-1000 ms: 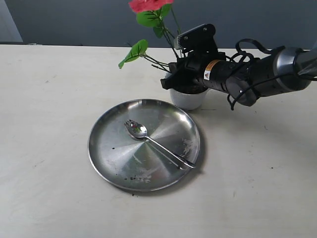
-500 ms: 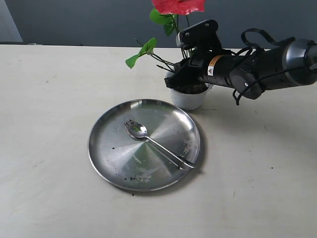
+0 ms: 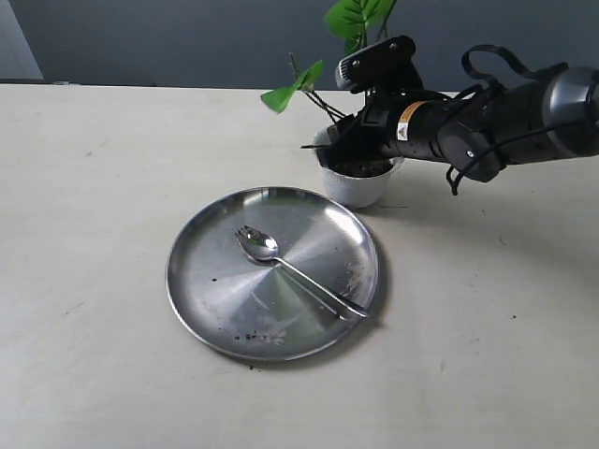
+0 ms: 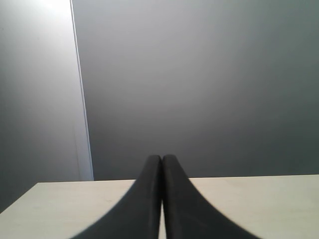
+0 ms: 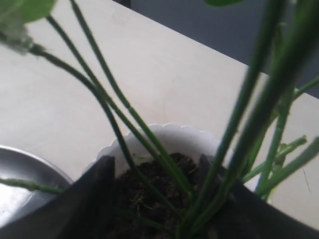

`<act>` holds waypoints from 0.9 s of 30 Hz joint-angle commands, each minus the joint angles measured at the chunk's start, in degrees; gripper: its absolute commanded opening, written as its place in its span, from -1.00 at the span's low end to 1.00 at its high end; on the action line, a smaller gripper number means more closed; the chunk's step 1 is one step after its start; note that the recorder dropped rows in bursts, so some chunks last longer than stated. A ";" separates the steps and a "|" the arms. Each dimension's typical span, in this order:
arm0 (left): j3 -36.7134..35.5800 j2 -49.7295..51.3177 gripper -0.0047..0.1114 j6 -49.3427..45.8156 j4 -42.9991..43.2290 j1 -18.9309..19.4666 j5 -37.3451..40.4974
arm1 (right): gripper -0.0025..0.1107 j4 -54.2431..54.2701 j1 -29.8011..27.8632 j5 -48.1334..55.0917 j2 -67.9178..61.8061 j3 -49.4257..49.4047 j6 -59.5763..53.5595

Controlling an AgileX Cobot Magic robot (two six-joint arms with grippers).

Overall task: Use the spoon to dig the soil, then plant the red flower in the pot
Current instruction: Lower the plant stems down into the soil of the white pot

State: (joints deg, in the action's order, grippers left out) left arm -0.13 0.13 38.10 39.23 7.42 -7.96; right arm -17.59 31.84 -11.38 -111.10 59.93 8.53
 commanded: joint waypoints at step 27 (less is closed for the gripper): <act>0.13 -0.13 -0.91 0.31 -0.41 -0.26 -0.62 | -0.02 2.59 -0.39 17.67 1.37 -1.91 0.44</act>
State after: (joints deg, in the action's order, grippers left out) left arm -0.13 0.13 38.10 39.23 7.42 -7.96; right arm -16.13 31.84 -4.21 -108.83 59.97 8.53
